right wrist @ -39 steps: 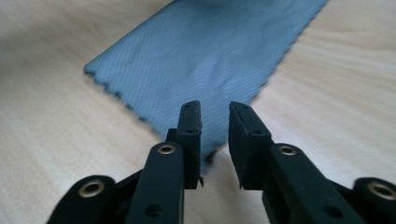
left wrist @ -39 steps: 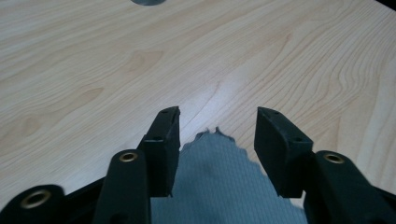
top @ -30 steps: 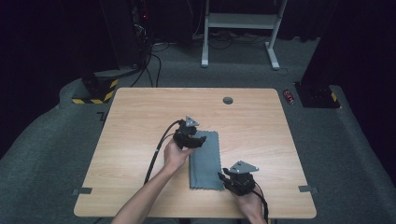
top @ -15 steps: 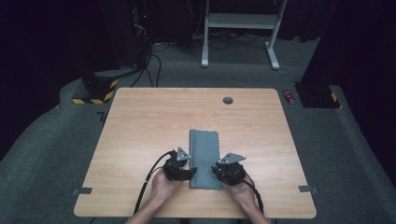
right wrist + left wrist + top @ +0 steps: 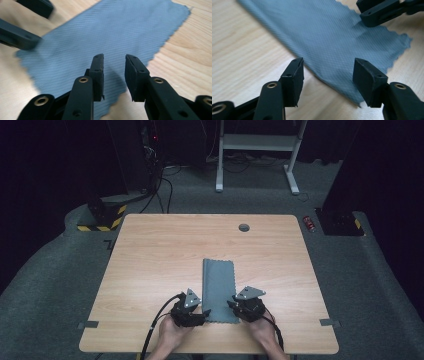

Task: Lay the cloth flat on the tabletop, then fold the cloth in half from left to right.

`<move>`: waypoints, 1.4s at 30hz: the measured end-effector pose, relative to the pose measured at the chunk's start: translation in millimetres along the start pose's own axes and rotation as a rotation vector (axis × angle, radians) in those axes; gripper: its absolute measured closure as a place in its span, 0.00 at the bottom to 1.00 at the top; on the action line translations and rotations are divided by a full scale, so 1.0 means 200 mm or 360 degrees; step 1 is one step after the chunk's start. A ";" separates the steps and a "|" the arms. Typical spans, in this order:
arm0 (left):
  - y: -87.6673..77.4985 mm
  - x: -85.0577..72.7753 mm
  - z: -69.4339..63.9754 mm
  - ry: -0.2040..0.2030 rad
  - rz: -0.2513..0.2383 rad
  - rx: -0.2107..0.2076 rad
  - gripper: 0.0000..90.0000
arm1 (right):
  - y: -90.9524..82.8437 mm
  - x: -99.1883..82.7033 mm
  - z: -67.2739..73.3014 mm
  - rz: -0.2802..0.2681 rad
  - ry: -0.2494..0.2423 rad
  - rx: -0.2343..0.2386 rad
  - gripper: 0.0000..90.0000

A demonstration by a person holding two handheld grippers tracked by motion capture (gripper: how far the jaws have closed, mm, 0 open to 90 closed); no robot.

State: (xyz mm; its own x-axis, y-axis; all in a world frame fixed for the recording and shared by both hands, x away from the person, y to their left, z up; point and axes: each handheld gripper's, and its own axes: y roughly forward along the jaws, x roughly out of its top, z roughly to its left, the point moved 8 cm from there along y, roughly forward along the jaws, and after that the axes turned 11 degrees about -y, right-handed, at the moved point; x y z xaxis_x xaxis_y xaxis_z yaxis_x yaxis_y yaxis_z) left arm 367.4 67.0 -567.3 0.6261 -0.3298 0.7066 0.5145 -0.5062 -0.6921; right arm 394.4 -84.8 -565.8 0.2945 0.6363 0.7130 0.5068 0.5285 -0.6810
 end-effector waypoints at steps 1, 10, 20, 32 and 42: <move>0.01 -0.01 -0.01 0.0008 0.0008 0.0010 0.47 | -0.01 0.00 0.02 -0.0005 0.0001 0.0017 0.75; -0.03 -0.09 0.00 0.0019 -0.0007 0.0066 0.47 | -0.04 -0.10 0.05 0.0013 -0.0035 0.0057 0.70; -0.06 -0.07 -0.01 0.0022 -0.0001 0.0012 0.47 | -0.04 -0.10 0.03 0.0022 -0.0006 0.0075 0.70; 0.13 0.27 0.14 -0.0101 -0.0109 -0.0093 0.48 | -0.04 -0.10 0.02 0.0032 0.0011 0.0076 0.73; 0.29 0.31 0.33 -0.0199 -0.0003 0.0076 0.50 | -0.04 -0.10 0.01 0.0029 0.0005 0.0076 0.74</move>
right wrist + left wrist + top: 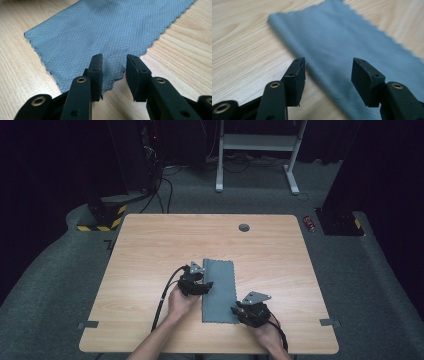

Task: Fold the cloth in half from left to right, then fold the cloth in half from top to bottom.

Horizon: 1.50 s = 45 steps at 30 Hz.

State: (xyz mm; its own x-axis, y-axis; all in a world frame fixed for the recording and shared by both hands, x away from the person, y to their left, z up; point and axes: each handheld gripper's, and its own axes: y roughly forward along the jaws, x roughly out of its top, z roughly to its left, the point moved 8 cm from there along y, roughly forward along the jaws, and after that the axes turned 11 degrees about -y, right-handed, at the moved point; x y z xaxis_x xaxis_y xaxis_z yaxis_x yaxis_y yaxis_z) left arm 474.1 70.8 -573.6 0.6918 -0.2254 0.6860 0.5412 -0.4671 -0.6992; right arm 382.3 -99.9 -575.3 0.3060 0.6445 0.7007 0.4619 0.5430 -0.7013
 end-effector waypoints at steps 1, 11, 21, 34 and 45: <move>0.00 0.00 0.01 0.0005 -0.0012 0.0023 0.51 | 0.00 0.00 0.00 0.0000 -0.0001 0.0001 0.74; 0.03 0.09 0.15 -0.0010 0.0001 0.0264 0.50 | 0.00 0.00 0.00 0.0017 -0.0010 0.0007 0.74; 0.06 0.14 0.25 -0.0110 -0.0053 0.0389 0.48 | 0.00 0.01 -0.01 0.0020 -0.0021 0.0014 0.75; 0.03 0.14 0.17 -0.0130 -0.0076 0.0136 0.49 | 0.08 0.11 -0.18 -0.0041 0.0200 -0.0017 0.81; 0.10 0.17 0.22 -0.0270 -0.0111 0.0156 0.52 | 0.24 0.26 -0.48 -0.0042 0.0392 -0.0182 0.88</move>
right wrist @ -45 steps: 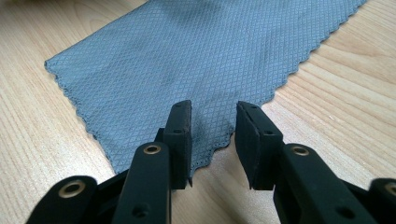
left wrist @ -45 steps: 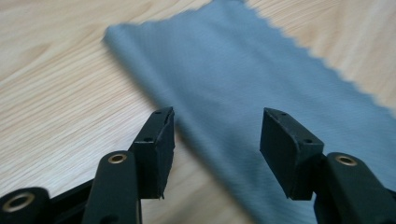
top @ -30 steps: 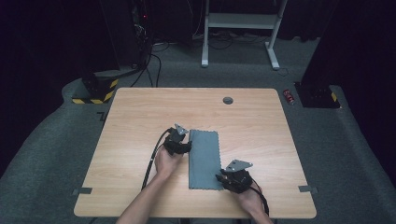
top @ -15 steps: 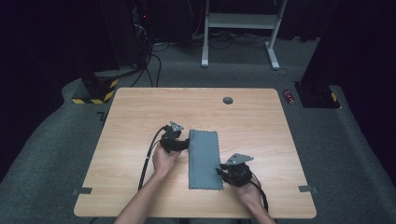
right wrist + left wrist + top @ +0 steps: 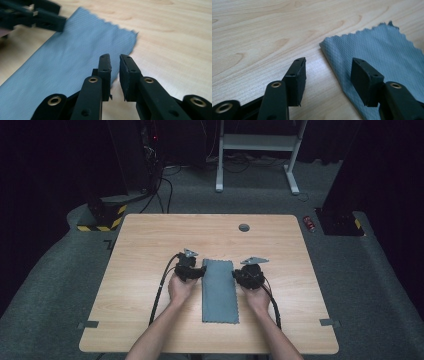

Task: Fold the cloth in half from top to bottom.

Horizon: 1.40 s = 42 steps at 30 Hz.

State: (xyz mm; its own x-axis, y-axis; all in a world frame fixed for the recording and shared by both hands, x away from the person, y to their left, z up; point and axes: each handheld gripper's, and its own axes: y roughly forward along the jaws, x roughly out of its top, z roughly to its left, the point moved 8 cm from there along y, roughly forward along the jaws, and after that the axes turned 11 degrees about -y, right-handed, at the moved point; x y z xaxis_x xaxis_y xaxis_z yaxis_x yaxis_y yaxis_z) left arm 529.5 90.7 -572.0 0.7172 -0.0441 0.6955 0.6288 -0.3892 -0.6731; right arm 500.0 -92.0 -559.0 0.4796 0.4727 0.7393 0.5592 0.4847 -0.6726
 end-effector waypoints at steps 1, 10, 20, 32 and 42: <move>0.01 0.00 0.01 -0.0009 -0.0003 0.0006 0.52 | 0.02 0.02 -0.01 0.0004 0.0007 -0.0014 0.88; 0.03 0.03 0.01 0.0034 0.0041 0.0047 0.50 | 0.14 0.11 -0.09 0.0073 0.0014 -0.0117 0.82; 0.07 0.06 -0.01 0.0057 0.0057 0.0090 0.53 | 0.24 0.13 -0.12 0.0134 0.0029 -0.0176 0.76; 0.07 0.06 -0.04 0.0108 0.0088 0.0071 0.81 | 0.27 0.14 -0.09 0.0154 -0.0071 -0.0148 0.95; 0.08 0.06 -0.04 0.0061 0.0143 -0.0030 0.99 | 0.26 0.15 -0.10 0.0187 -0.0070 -0.0114 0.98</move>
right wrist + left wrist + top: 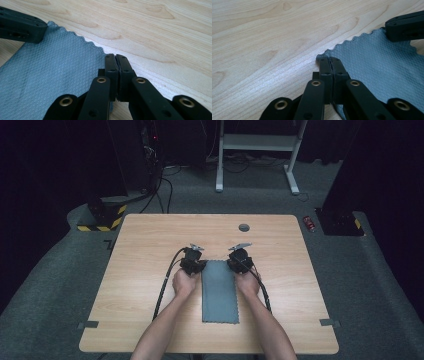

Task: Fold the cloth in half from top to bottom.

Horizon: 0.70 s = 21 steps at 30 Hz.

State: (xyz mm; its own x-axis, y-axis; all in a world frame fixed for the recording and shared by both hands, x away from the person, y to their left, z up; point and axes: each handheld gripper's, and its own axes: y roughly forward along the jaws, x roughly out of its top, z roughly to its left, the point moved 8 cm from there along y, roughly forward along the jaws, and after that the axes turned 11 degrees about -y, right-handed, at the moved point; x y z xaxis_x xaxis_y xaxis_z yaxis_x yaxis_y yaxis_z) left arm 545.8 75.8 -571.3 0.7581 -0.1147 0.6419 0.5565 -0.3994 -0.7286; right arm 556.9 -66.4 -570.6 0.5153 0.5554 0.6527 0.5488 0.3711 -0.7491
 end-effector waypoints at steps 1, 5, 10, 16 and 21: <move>0.00 0.00 0.00 -0.0002 0.0004 -0.0017 0.99 | -0.01 0.00 0.00 -0.0004 0.0000 0.0005 0.98; -0.02 0.01 -0.01 0.0026 -0.0012 -0.0061 0.99 | -0.05 0.01 0.00 -0.0042 -0.0004 0.0011 0.99; -0.07 0.03 -0.02 0.0032 -0.0054 -0.0109 0.99 | -0.09 0.03 -0.01 -0.0072 -0.0025 0.0008 0.99; -0.12 0.08 -0.03 0.0044 -0.0097 -0.0146 0.99 | -0.14 0.06 -0.02 -0.0116 -0.0016 0.0010 0.99; -0.14 0.13 -0.02 0.0041 -0.0119 -0.0164 1.00 | -0.18 0.10 -0.04 -0.0169 -0.0005 0.0011 0.99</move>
State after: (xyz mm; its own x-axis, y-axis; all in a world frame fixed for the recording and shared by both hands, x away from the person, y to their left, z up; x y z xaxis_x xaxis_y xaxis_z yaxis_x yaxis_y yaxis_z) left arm 549.2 80.5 -532.9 0.7062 -0.1037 0.7004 0.5723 -0.4987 -0.6509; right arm 553.0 -73.7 -529.3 0.4524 0.5152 0.7280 0.5955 0.4331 -0.6766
